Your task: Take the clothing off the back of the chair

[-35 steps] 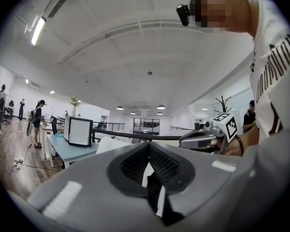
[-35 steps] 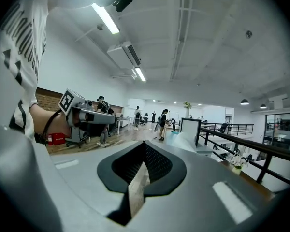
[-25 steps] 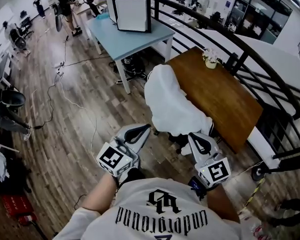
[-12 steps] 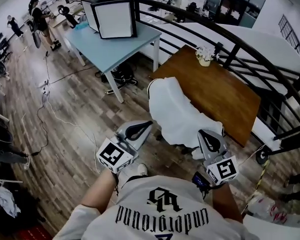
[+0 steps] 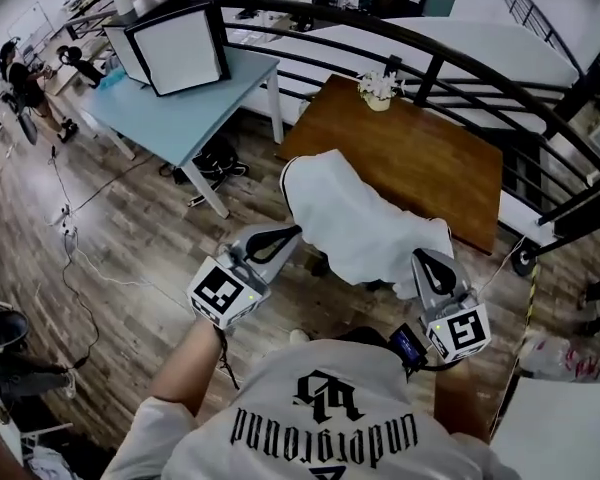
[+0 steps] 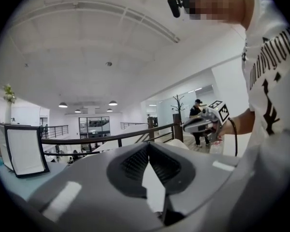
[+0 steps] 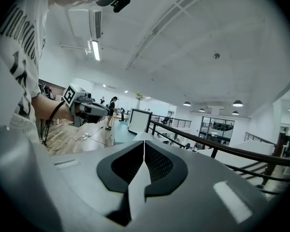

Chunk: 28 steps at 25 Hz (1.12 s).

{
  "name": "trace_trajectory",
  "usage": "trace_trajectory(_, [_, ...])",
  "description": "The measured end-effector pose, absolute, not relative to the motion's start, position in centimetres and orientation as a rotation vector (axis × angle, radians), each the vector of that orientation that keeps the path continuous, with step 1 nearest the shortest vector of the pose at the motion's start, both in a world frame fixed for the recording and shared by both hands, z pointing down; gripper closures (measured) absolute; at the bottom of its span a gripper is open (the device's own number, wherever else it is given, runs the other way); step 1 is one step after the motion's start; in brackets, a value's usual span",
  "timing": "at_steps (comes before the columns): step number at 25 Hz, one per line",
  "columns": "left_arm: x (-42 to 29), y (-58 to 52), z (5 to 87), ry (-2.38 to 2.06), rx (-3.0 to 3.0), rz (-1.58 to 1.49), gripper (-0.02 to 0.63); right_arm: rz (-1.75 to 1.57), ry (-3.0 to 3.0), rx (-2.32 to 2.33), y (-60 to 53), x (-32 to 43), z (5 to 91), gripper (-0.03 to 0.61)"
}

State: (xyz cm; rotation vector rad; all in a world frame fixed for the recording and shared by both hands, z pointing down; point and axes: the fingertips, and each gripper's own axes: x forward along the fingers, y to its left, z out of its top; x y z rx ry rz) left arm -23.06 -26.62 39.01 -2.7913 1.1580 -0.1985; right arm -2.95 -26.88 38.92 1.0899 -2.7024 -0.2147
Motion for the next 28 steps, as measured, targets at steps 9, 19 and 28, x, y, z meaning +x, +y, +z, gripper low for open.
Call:
trace_trajectory(9, [-21.7,-31.0,39.7,0.972,-2.83,-0.314,0.561,-0.178,-2.604,1.166,-27.1,-1.4,40.5,0.558])
trace_trajectory(19, [-21.3,-36.0,42.5,0.767,-2.823,-0.521,0.456,-0.076,-2.547,1.145,-29.4,0.1,43.1,0.474])
trace_trajectory(28, [-17.6,-37.9,45.8,0.566,-2.796,-0.706,0.256,-0.054,-2.451,1.064,-30.4,-0.3,45.2,0.359])
